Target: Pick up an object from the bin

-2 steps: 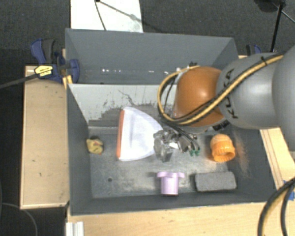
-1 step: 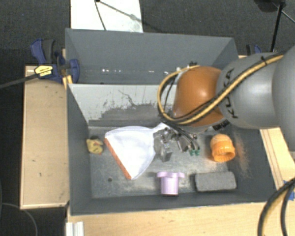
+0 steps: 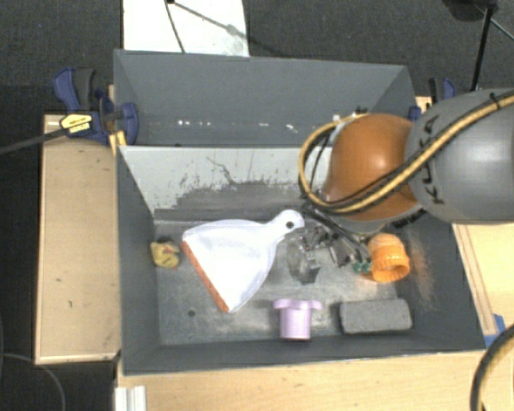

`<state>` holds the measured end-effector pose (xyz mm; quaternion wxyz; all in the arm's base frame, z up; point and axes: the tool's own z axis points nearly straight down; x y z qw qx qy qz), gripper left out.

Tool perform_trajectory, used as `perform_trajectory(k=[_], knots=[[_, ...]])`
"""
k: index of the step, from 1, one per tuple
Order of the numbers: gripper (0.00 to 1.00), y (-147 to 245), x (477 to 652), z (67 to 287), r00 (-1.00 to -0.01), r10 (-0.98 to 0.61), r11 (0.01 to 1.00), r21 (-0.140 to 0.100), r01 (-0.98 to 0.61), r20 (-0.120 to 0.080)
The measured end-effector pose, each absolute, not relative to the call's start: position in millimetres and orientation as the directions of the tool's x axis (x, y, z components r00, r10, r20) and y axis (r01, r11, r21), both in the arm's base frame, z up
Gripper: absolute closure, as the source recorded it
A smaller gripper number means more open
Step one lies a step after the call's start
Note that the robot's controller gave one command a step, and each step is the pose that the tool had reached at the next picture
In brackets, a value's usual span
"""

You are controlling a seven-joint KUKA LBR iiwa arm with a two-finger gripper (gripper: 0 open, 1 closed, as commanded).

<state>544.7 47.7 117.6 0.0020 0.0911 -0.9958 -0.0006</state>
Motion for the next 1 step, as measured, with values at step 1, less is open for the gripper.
perform_trajectory(k=[1], knots=[[1.0, 8.9, 535.5, 133.4, -0.976, -0.22, 0.976, 0.001, -0.22, 0.001]])
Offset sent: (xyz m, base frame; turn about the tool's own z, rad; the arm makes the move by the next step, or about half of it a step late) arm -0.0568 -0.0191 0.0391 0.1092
